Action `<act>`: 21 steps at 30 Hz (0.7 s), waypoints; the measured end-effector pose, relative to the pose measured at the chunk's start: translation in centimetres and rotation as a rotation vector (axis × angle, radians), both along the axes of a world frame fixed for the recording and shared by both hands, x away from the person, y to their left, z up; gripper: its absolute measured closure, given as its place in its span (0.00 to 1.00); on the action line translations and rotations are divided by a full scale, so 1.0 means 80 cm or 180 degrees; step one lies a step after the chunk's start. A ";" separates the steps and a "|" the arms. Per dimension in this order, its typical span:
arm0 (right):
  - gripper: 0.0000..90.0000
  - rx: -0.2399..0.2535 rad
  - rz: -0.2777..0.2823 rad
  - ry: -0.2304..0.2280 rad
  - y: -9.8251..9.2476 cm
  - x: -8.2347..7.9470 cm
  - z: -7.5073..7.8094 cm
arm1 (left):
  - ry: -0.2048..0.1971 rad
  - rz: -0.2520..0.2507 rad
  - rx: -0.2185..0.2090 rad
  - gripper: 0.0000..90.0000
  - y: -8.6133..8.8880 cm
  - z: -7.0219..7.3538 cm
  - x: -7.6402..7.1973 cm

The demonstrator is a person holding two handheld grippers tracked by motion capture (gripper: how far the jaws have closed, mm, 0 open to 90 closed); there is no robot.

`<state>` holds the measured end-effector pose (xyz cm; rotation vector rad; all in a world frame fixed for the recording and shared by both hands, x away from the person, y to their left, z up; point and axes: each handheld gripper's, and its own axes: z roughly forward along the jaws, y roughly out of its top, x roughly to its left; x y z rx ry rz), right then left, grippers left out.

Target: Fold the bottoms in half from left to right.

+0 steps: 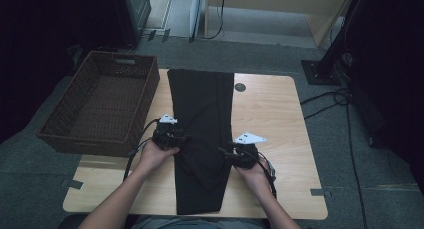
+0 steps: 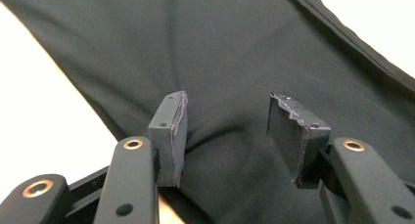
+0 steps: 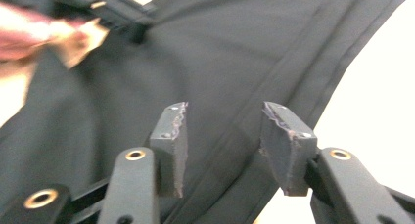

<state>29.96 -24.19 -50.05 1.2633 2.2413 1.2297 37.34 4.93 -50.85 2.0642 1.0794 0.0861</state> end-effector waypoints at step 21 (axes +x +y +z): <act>0.45 -0.0469 -0.0534 -0.0046 0.037 0.162 -0.025 | -0.0060 0.0049 0.0006 0.53 0.003 -0.002 -0.032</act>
